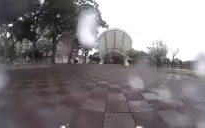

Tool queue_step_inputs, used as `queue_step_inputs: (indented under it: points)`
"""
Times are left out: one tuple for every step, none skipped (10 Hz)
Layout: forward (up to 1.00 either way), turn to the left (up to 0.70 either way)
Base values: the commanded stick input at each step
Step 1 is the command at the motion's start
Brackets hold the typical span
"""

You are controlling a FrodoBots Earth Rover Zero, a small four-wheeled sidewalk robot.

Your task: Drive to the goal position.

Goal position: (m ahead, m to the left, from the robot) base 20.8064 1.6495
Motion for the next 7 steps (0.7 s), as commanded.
queue_step_inputs:
  points:
    - [1.0,0.0]
    - [1.0,0.0]
    - [1.0,0.0]
    - [1.0,0.0]
    - [1.0,0.0]
    - [1.0,0.0]
    - [1.0,0.0]
